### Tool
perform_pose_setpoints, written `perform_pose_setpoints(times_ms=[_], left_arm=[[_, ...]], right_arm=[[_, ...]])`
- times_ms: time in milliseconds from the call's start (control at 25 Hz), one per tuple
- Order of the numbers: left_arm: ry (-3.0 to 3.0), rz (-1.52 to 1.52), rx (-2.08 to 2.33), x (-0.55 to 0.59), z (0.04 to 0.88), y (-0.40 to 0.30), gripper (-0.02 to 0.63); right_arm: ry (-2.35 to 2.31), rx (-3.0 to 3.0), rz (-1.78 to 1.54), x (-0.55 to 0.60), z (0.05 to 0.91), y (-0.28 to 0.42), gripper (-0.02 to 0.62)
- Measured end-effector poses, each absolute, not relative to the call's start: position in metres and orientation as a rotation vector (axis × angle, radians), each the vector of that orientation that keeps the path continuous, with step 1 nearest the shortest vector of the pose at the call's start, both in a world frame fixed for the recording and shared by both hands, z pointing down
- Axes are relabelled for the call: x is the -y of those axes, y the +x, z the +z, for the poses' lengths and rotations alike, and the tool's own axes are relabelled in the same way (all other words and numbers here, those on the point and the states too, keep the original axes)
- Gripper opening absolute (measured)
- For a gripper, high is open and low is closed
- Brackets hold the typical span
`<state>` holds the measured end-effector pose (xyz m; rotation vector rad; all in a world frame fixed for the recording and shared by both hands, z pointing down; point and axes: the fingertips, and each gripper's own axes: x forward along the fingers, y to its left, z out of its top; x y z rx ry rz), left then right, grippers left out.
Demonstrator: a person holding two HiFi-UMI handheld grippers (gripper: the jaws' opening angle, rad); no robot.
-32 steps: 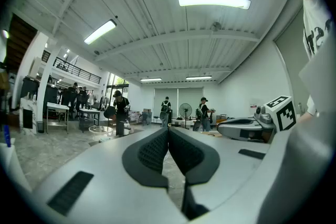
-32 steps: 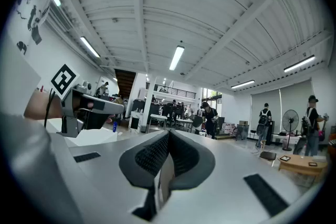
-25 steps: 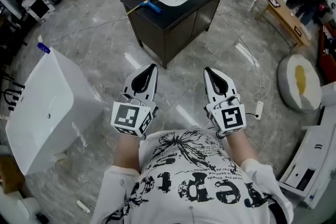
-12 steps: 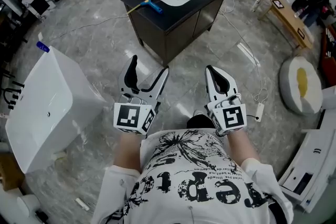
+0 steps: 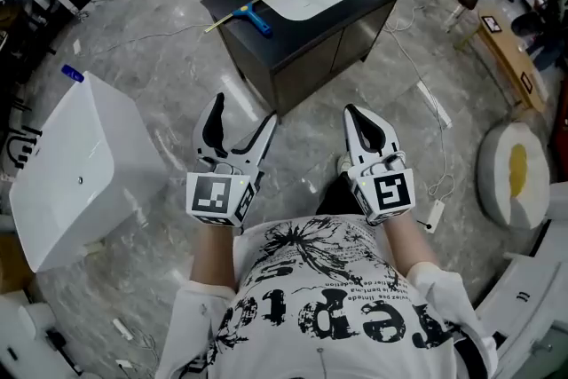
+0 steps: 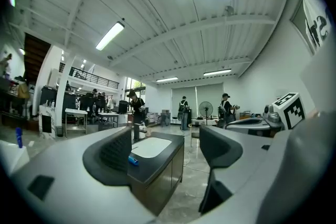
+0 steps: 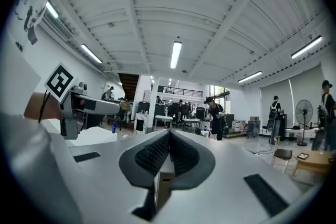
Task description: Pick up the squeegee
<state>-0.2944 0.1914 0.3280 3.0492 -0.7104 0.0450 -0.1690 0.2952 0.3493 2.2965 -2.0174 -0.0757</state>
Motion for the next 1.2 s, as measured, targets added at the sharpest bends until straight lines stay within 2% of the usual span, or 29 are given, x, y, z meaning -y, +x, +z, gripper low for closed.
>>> perform_pose_setpoints(times_ms=[400, 560, 760, 1200], left_arm=[[2.881, 0.002, 0.904, -0.13, 0.328, -0.078, 0.388], [2.84, 0.024, 0.977, -0.114, 0.341, -0.018, 0.388], [2.8, 0.104, 1.117, -0.093, 0.355, 0.006, 0.388], [2.626, 0.297, 1.265, 0.003, 0.422, 0.016, 0.387]], right_arm=[[1.954, 2.246, -0.048, -0.212, 0.355, 0.044, 0.015], [1.893, 2.298, -0.045, -0.182, 0.358, 0.109, 0.014], [1.772, 2.38, -0.006, -0.15, 0.371, 0.144, 0.015], [1.648, 2.442, 0.105, -0.052, 0.407, 0.16, 0.015]])
